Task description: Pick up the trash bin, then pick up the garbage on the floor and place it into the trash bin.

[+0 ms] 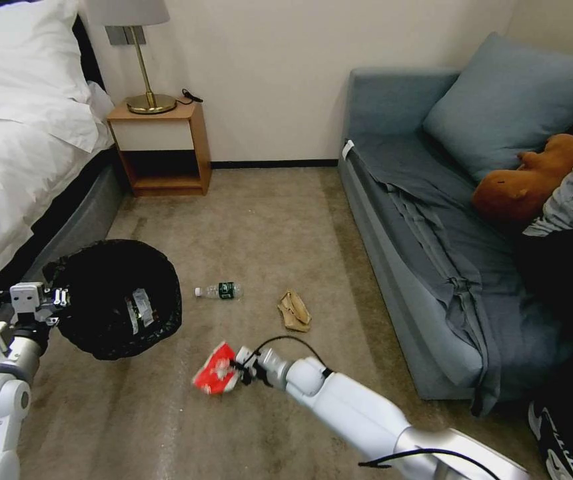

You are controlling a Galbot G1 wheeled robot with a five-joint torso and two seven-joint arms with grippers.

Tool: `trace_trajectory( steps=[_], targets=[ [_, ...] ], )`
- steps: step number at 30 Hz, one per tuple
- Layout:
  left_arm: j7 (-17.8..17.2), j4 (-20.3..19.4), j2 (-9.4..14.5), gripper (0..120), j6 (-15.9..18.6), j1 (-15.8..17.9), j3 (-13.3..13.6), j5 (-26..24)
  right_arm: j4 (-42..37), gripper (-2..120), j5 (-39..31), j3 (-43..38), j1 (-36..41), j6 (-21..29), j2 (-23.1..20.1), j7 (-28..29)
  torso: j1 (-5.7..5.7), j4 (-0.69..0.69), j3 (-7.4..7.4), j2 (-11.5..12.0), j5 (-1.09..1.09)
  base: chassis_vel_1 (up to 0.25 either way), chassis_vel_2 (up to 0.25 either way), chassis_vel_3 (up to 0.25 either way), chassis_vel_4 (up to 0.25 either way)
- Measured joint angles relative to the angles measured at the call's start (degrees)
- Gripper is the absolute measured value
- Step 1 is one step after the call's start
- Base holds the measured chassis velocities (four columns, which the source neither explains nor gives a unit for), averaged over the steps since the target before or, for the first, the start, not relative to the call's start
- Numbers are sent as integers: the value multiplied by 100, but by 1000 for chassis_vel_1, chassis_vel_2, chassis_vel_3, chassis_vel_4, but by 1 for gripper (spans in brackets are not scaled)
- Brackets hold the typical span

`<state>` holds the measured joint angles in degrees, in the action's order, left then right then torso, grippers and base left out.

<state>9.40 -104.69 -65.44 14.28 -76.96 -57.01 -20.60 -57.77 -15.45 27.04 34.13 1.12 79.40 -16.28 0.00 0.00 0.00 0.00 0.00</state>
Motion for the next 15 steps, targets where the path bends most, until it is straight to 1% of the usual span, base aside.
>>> trace_trajectory(
  steps=[1,2,4,5,7,8,9,10,11,12,14,15],
  targets=[
    [2,47,2,4,-13,13,0,0,-177,0,-61,-110,0,9,-98,4,0,0,0,1,-1,0,0,0,0],
    [2,47,2,4,-13,13,0,0,-177,0,-61,-110,0,9,-98,4,0,0,0,1,-1,0,0,0,0],
    [2,162,26,4,-50,58,-3,-5,-739,0,-335,-419,22,66,-399,18,0,1,0,0,0,0,0,0,0],
    [2,162,26,4,-50,58,-3,-5,-739,0,-335,-419,22,66,-399,18,0,1,0,0,0,0,0,0,0],
    [1,225,42,4,-62,85,14,-9,-1149,0,-614,-610,61,127,-599,38,0,0,0,0,1,0,0,0,0],
    [8,277,49,4,-80,124,64,-9,-1585,0,-956,-795,91,196,-851,42,0,-1,0,0,2,0,0,0,0],
    [8,277,49,4,-80,124,64,-9,-1585,0,-956,-795,91,196,-851,42,0,-1,0,0,2,0,0,0,0],
    [19,322,47,4,-101,177,127,-8,-1976,0,-1280,-932,109,312,-1147,51,0,-1,0,0,2,0,0,0,0],
    [24,349,35,4,-106,212,175,-7,-2236,0,-1487,-1024,119,397,-1354,68,0,1,0,0,2,0,0,0,0],
    [24,349,35,4,-106,212,175,-7,-2236,0,-1487,-1024,119,397,-1354,68,0,1,0,0,2,0,0,0,0],
    [42,391,-10,4,-110,290,321,3,-2858,0,-1929,-1224,120,614,-1885,117,0,4,0,0,1,0,0,0,0],
    [42,391,-10,4,-110,290,321,3,-2858,0,-1929,-1224,120,614,-1885,117,0,4,0,0,1,0,0,0,0]
  ],
)
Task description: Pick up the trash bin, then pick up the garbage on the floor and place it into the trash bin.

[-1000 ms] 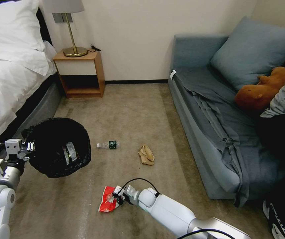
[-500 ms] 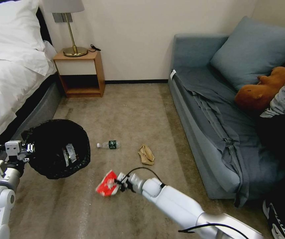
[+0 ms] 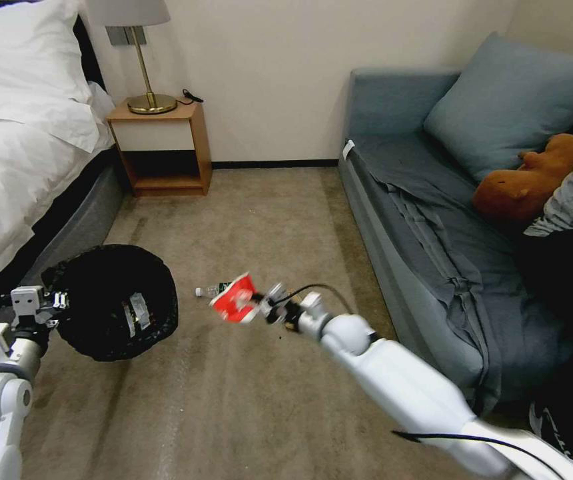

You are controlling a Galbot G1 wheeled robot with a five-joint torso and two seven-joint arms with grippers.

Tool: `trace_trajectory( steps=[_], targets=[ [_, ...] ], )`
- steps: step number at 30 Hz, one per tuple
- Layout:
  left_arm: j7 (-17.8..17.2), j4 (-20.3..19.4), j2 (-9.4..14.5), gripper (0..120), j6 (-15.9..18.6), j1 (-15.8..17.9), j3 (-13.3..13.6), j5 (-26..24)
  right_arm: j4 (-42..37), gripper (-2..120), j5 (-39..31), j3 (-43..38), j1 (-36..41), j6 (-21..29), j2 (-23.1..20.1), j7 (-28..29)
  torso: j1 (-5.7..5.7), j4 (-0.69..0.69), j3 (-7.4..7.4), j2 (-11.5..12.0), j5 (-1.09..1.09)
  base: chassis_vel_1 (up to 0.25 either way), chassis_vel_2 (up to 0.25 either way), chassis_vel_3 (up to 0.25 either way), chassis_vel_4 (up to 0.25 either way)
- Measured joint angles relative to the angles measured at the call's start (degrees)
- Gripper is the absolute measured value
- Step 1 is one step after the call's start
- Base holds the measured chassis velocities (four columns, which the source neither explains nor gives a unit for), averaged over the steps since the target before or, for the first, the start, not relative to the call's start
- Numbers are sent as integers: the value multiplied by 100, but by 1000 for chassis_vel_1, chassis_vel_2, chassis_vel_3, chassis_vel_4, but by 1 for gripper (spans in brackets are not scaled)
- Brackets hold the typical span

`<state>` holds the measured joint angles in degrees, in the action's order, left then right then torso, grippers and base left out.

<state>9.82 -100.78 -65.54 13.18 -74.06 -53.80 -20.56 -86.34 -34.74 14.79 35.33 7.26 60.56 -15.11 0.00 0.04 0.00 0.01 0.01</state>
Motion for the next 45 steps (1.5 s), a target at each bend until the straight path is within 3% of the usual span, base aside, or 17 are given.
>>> trace_trajectory(
  steps=[5,9,15,22,29,37,41,44,45],
  targets=[
    [4,27,-148,4,0,182,371,108,-1200,0,-481,-102,17,295,-577,116,0,-3,0,0,0,0,0,0,0],
    [2,31,-218,4,0,235,495,145,-1487,0,-494,-102,50,358,-606,144,0,-3,0,0,0,0,0,0,0],
    [-2,-41,-413,4,13,268,802,158,-1784,0,-544,168,-58,514,-448,290,0,-3,0,0,1,0,0,0,0],
    [28,-150,-687,4,-62,141,1209,435,-1283,0,-389,719,-431,510,115,411,0,-3,0,0,-1,0,0,0,0],
    [73,-198,-877,4,-81,79,1264,535,-789,0,-241,1073,-548,346,707,428,0,-6,0,0,-1,0,0,0,0],
    [106,-177,-840,4,-99,52,1196,481,-255,0,138,1221,-400,118,779,514,0,-3,0,0,-2,0,0,0,0],
    [110,-174,-828,4,-100,72,1173,446,-190,8,262,1402,-368,112,795,652,0,-4,0,0,-1,0,0,0,0],
    [111,-116,-813,4,-99,97,1126,451,-233,33,540,1672,-371,50,663,717,0,-3,0,0,-1,0,0,0,0],
    [111,-116,-813,4,-99,97,1126,451,-233,33,540,1672,-371,50,663,717,0,-3,0,0,-1,0,0,0,0]
  ],
)
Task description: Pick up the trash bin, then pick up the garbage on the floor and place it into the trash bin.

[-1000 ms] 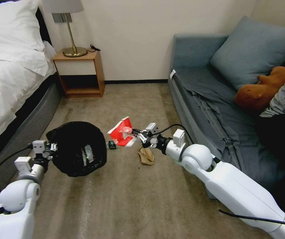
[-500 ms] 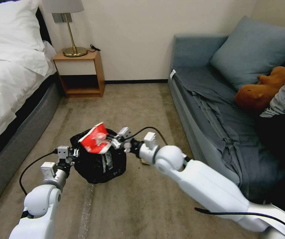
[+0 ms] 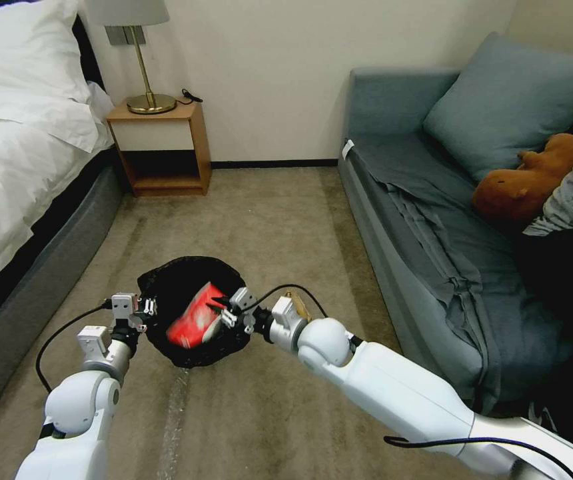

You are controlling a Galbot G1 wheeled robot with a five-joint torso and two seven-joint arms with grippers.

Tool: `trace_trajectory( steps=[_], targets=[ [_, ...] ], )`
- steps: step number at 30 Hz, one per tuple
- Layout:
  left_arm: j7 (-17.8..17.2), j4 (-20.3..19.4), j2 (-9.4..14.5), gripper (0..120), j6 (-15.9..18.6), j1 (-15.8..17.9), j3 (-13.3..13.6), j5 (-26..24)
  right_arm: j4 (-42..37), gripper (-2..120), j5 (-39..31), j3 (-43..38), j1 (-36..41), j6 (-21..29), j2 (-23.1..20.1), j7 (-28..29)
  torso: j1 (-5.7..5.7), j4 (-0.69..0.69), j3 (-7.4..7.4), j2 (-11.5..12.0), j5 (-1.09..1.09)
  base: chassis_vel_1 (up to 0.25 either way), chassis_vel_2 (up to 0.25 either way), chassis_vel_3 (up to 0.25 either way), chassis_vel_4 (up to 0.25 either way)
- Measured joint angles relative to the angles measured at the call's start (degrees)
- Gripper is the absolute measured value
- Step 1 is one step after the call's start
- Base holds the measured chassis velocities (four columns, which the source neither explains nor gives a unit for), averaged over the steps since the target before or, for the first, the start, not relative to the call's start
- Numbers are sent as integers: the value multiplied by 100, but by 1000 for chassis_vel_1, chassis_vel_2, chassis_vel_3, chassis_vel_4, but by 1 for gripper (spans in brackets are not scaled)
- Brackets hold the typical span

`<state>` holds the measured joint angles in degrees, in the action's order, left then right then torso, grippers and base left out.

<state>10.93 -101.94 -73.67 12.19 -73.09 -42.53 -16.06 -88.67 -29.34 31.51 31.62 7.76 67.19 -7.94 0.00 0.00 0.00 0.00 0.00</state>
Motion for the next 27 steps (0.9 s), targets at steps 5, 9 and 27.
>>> trace_trajectory(
  steps=[5,9,27],
  targets=[
    [42,86,-25,4,-25,-23,-81,36,-189,53,21,-69,-14,11,-179,0,0,0,0,0,-1,0,0,0,0],
    [74,203,7,4,-76,20,-197,41,-282,67,19,-231,28,18,-227,1,0,0,0,0,-1,0,0,0,0],
    [-59,968,424,4,-229,412,-872,-400,766,100,-61,-1514,753,-54,291,719,0,-1,0,0,-1,0,0,0,0]
  ],
)
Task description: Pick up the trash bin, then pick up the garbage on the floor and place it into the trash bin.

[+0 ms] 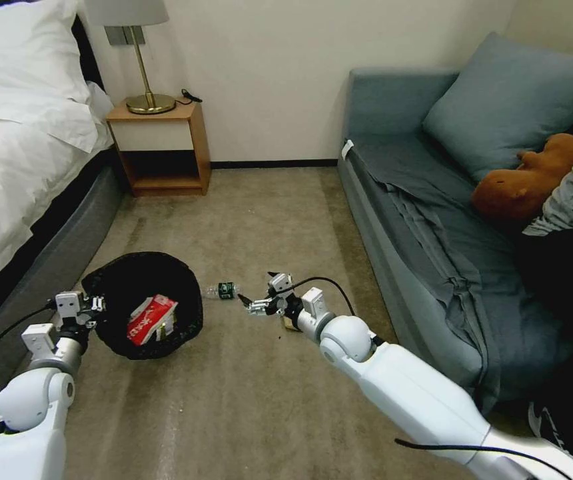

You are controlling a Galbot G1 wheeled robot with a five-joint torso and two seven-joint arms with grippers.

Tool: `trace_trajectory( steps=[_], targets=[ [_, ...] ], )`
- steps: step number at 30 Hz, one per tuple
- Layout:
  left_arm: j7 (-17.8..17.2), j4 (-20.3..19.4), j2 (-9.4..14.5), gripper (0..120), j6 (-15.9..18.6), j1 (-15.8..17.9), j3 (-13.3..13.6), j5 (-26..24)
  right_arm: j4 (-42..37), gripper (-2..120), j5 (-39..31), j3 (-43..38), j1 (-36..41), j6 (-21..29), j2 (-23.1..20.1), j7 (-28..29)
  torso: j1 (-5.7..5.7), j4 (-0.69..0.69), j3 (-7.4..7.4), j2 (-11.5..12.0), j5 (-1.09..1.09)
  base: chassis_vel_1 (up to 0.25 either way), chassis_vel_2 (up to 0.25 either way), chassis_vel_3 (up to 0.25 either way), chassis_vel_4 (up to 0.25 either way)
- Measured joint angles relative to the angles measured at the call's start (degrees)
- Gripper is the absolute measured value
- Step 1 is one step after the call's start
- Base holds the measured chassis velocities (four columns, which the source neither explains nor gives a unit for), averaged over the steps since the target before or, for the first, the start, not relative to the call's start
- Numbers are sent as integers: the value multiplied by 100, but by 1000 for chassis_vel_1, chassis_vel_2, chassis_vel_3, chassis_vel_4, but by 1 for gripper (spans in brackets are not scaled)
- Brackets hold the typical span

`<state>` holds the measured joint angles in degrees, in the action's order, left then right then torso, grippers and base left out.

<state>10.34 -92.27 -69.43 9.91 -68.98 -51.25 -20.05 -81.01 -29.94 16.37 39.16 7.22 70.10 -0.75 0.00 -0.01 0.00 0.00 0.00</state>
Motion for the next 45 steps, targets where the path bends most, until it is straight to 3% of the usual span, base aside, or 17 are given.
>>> trace_trajectory(
  steps=[18,45],
  targets=[
    [30,173,172,4,-58,51,-10,-64,715,100,125,-630,335,-160,18,-126,0,1,0,0,0,0,0,0,0],
    [124,322,300,4,-149,-29,-125,-191,972,100,236,-687,465,-225,144,-204,0,0,0,0,0,0,0,0,0]
  ],
)
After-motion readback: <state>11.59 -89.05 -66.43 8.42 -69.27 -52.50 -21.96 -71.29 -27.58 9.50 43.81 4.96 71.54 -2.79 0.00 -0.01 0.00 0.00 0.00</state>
